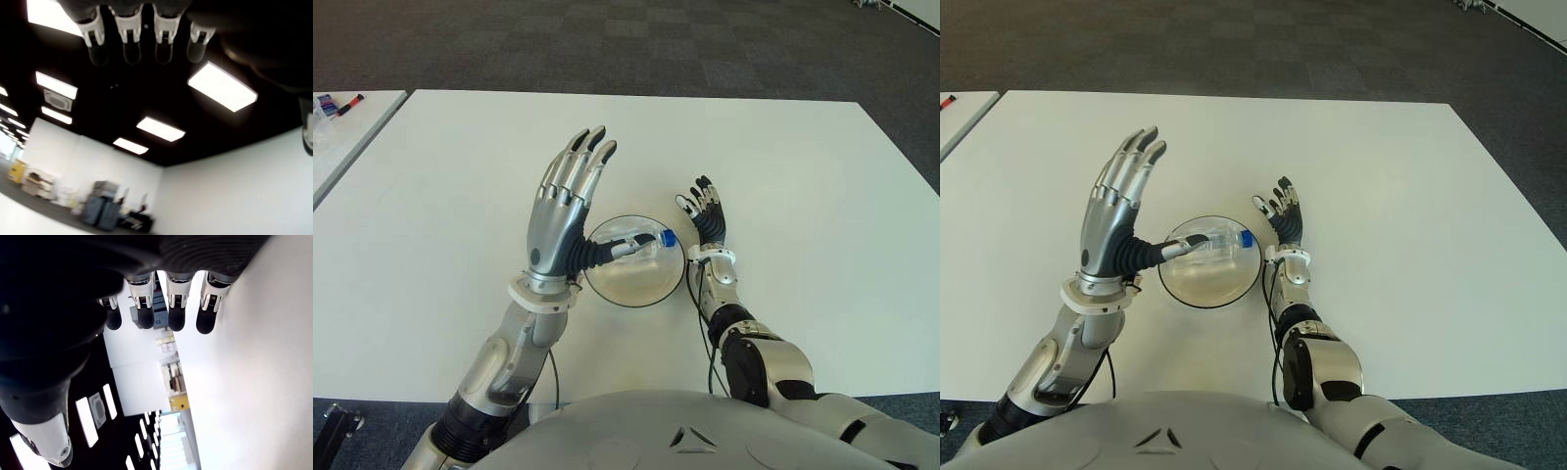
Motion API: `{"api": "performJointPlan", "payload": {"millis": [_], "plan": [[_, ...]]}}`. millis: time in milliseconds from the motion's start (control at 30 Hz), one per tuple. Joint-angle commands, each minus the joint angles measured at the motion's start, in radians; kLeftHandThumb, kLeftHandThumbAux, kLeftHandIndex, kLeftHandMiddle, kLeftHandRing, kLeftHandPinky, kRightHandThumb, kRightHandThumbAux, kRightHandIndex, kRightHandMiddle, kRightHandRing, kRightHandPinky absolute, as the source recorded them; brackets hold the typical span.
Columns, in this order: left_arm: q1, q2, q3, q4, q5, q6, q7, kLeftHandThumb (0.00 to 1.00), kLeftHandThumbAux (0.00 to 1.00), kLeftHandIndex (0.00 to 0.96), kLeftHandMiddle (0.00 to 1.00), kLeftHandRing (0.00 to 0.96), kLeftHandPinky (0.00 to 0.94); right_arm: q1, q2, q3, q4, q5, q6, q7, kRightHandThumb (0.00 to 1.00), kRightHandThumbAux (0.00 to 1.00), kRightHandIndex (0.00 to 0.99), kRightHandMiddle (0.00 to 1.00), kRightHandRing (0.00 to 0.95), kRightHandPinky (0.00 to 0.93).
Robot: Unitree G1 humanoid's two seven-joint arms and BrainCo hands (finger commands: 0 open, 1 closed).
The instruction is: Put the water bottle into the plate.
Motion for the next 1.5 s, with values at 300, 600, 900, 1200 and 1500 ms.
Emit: {"api": "performJointPlan", "payload": {"millis": [300,600,900,1200,1500], "plan": [[-0.016,-0.193,0.209,0.24,-0.872,-0.255,-0.164,0.0,0.513,0.0,0.0,0.0,0.0,0.049,0.008,-0.008,0.048,0.01,0.085,0.0,0.13,0.73,0.077,0.073,0.069,0.117],[-0.011,-0.266,0.221,0.245,-1.04,-0.217,-0.251,0.0,0.624,0.024,0.022,0.0,0.037,0.05,0.002,-0.007,0.049,0.007,0.086,0.002,0.127,0.725,0.078,0.071,0.068,0.115],[-0.055,-0.338,0.279,0.371,-1.144,-0.191,-0.37,0.0,0.676,0.048,0.052,0.029,0.078,0.051,0.004,-0.008,0.048,0.008,0.084,0.004,0.128,0.725,0.077,0.069,0.065,0.113],[-0.138,-0.37,0.387,0.58,-1.229,-0.201,-0.542,0.0,0.707,0.057,0.063,0.052,0.11,0.052,0.006,-0.011,0.047,0.011,0.079,0.006,0.129,0.736,0.08,0.071,0.066,0.117],[-0.198,-0.388,0.457,0.683,-1.211,-0.207,-0.608,0.0,0.745,0.073,0.088,0.084,0.145,0.054,0.005,-0.011,0.046,0.01,0.079,0.006,0.129,0.738,0.084,0.075,0.07,0.118]]}}
